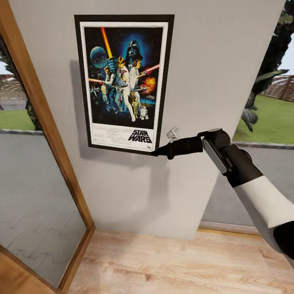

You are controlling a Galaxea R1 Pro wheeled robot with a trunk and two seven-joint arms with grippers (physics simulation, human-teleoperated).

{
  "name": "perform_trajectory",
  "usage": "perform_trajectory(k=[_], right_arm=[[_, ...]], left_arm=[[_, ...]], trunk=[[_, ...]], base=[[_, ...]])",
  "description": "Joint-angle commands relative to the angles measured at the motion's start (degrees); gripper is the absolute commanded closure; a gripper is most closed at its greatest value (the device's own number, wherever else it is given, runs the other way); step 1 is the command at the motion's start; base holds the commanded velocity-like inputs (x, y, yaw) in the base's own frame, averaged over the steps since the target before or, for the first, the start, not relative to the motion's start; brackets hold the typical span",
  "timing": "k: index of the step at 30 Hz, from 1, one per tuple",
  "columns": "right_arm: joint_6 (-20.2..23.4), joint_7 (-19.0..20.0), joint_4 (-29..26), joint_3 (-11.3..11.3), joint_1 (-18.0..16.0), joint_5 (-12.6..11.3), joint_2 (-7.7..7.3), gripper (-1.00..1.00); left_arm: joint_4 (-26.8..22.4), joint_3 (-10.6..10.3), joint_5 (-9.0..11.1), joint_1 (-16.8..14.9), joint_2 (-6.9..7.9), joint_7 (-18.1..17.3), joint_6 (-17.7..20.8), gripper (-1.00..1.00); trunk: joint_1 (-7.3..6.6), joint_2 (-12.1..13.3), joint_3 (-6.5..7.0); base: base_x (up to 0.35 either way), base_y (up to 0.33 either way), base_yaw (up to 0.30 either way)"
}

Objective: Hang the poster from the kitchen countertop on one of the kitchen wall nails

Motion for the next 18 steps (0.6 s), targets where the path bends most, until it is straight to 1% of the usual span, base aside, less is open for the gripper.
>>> perform_trajectory(k=[1,7,11,14,18], right_arm=[[0.3,0.0,0.0,0.1,-0.1,-0.3,-0.05,1.00],[0.3,0.0,0.0,0.1,-0.1,-0.3,-0.05,1.00],[0.3,-0.1,0.0,0.1,-0.1,-0.3,-0.05,1.00],[1.1,-0.2,1.0,-0.9,-1.1,-0.4,0.92,1.00],[1.7,-0.2,1.0,-2.2,-2.3,-0.4,0.92,1.00]], left_arm=[[-0.1,0.1,0.2,0.0,0.01,-0.1,0.6,-1.00],[-0.1,0.4,0.2,0.0,0.01,-0.1,0.6,-1.00],[-0.1,0.5,0.2,0.0,0.01,-0.1,0.6,-1.00],[-0.2,1.5,0.1,0.0,-0.04,-0.1,0.5,-1.00],[-0.2,2.6,0.1,0.0,-0.04,-0.1,0.5,-1.00]], trunk=[[0.05,-0.1,-0.11],[0.05,-0.1,-0.11],[0.05,-0.1,-0.11],[0.05,-0.1,-0.11],[0.05,-0.1,-0.11]], base=[[0.134,0.000,0.000],[0.187,0.000,0.000],[0.031,0.000,0.000],[0.000,0.000,0.000],[0.000,0.000,0.000]])
